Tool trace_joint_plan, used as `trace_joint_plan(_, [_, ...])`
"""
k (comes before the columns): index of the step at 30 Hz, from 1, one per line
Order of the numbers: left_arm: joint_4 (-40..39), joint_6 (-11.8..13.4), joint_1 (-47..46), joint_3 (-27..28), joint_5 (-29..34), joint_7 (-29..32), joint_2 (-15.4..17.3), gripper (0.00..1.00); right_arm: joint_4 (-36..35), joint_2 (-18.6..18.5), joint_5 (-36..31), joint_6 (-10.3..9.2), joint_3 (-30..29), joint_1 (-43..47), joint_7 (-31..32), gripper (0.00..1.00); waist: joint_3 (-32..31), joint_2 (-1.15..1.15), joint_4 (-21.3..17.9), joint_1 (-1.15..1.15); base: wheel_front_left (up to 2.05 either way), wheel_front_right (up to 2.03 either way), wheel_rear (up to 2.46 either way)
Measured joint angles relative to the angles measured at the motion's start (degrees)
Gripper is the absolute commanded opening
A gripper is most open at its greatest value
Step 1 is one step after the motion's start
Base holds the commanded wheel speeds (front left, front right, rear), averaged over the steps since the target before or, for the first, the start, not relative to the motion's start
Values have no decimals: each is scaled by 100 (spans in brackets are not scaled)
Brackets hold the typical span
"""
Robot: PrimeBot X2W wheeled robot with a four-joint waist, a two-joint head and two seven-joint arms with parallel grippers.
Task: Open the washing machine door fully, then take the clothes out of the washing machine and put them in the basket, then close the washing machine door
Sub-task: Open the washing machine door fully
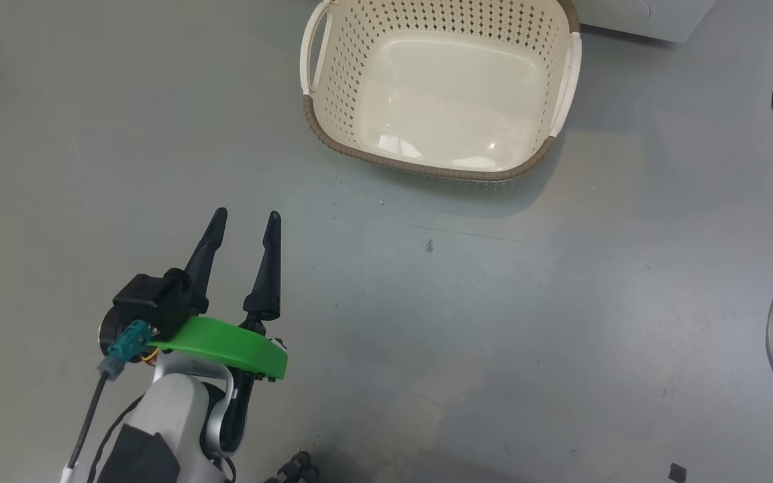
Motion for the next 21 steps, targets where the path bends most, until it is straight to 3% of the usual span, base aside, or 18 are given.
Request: trace_joint_plan(21, [22, 1, -3, -100, 43, 0, -4, 100, 835, -170, 437, -101, 13, -676, 984, 0, 51, 0, 44, 0, 0, 0, 0])
